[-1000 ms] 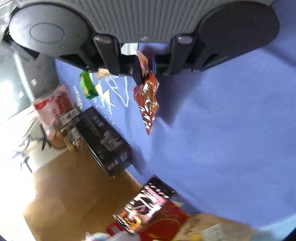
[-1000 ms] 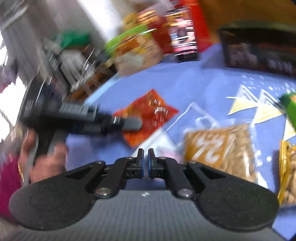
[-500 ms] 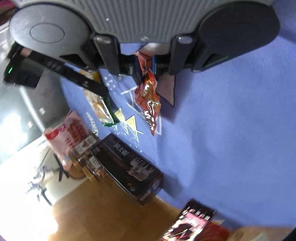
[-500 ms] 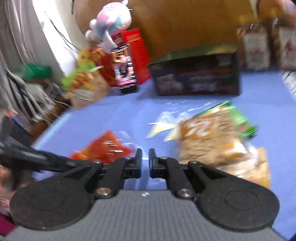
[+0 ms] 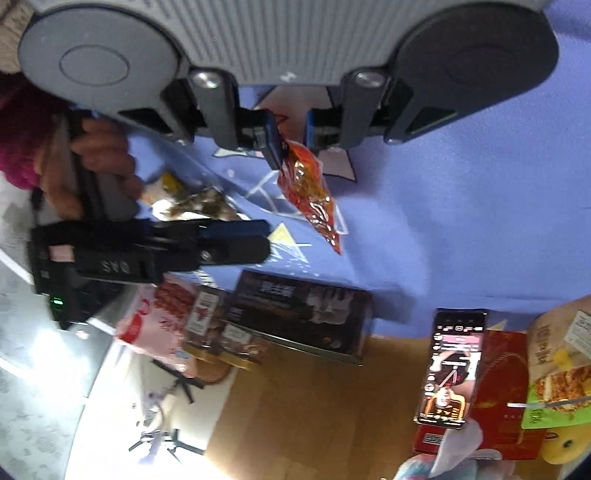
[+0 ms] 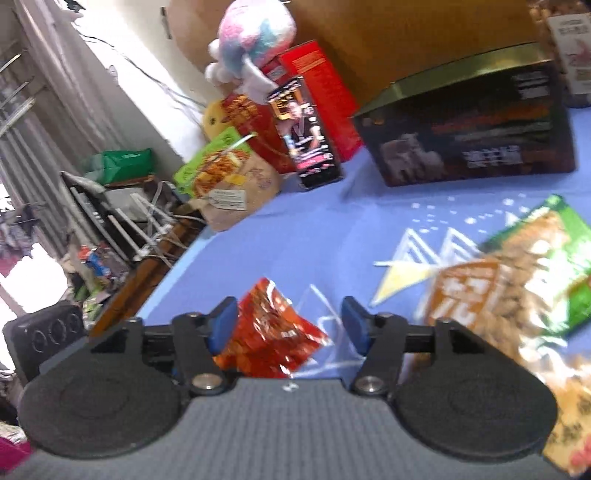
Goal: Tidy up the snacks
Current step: 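Carry the red spicy bag with the left tool into the tin and open, then grasp the thin yellow snack stick pack with the right tool, then lower the yellow stick pack into the tin and open the right tool, then grasp the green cracker pack with the left tool, then carry the green cracker pack with the left tool into the tin and release, then grasp the yellow peanut pack with the left tool, then lower the peanut pack into the tin and open the left tool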
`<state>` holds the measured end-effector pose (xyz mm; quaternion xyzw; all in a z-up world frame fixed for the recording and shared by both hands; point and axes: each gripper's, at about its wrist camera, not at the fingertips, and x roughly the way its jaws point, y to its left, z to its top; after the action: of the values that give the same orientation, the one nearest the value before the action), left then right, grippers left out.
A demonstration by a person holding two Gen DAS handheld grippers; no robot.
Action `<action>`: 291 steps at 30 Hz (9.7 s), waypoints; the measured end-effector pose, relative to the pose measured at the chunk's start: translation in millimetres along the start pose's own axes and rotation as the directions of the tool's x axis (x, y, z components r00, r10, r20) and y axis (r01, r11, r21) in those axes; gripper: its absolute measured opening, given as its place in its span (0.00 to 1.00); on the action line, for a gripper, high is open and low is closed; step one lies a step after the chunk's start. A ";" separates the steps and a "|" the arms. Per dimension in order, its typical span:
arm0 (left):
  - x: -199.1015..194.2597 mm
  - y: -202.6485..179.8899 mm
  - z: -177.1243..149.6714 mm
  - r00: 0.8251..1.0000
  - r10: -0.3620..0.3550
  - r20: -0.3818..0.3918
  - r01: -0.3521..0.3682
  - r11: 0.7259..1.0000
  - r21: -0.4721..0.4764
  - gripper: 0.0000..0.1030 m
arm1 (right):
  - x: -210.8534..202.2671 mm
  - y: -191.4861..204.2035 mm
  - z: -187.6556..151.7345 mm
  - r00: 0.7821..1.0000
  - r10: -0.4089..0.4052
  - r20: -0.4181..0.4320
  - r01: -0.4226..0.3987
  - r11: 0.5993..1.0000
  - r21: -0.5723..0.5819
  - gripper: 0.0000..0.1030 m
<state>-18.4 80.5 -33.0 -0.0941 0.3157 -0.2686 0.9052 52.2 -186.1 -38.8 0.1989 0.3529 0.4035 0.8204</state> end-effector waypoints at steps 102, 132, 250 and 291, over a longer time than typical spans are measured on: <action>93.7 15.9 166.1 0.972 -0.220 0.080 0.234 0.909 -0.345 0.30 | -67.3 -70.3 105.3 0.963 0.014 0.270 -0.119 0.918 0.377 0.09; 100.7 10.5 90.6 0.984 -0.173 -0.048 0.145 0.922 -0.359 0.49 | -120.7 -91.1 34.4 0.906 -0.390 0.165 0.329 0.894 0.305 0.46; 108.8 -3.5 169.1 0.991 -0.131 0.013 0.130 0.964 -0.232 0.60 | -97.9 -32.5 62.1 0.900 -0.346 0.264 0.383 0.919 -0.099 0.50; 96.3 -21.7 155.1 0.969 -0.245 0.003 0.239 0.943 -0.229 0.33 | -24.8 18.7 48.1 0.876 -0.389 0.286 0.478 0.782 -0.399 0.25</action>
<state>132.0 9.9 45.6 -0.2320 0.3420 -0.3410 0.8444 67.5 -196.8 15.3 -0.0499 0.2045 0.2542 0.9440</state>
